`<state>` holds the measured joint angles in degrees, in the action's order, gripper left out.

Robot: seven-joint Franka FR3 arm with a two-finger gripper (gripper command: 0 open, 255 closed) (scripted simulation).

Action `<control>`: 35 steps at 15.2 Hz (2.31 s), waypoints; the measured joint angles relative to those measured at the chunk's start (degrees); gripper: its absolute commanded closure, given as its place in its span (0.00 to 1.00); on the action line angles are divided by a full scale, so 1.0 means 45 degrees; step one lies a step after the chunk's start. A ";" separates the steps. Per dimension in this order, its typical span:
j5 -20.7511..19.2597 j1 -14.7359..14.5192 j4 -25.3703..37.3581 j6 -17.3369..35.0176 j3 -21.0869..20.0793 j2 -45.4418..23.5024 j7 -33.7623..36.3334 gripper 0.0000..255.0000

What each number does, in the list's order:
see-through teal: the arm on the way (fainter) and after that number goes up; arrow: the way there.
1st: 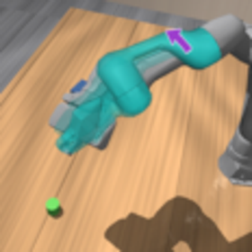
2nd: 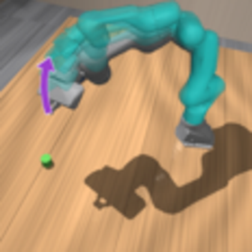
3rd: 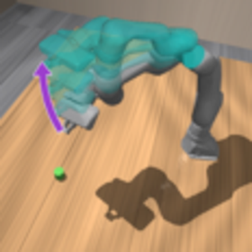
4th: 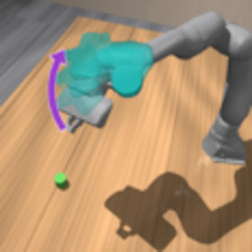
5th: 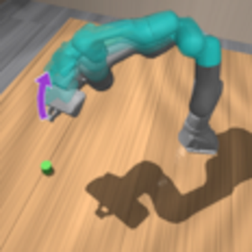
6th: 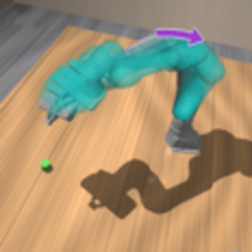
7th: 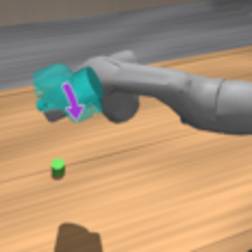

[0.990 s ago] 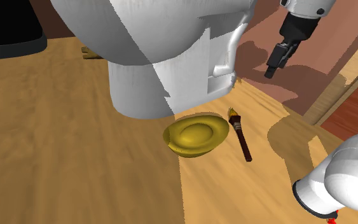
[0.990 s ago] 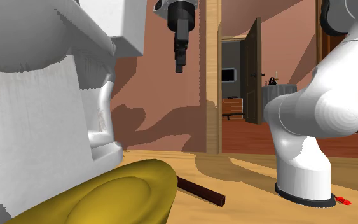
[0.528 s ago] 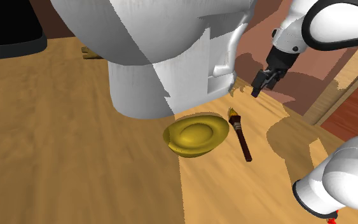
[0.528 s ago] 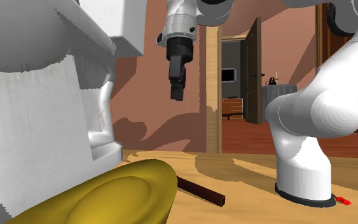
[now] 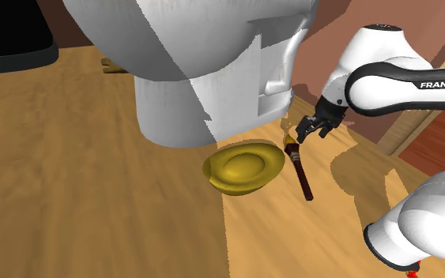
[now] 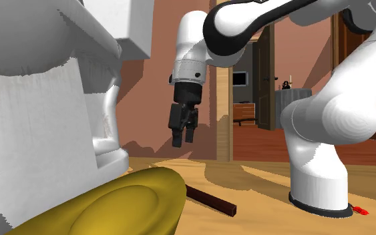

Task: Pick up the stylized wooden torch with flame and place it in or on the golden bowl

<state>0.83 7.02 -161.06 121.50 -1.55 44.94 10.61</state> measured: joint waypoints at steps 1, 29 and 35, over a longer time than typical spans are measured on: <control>0.0091 0.0066 -0.0246 0.0558 -0.0065 -0.0233 0.0278 0.00; 0.0697 0.0431 -0.2077 0.6567 -0.0427 -0.3941 0.1701 1.00; 0.0674 0.0424 -0.1948 0.5725 -0.0419 -0.3275 0.1713 1.00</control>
<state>3.86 8.93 -169.82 147.26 -3.43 30.21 18.32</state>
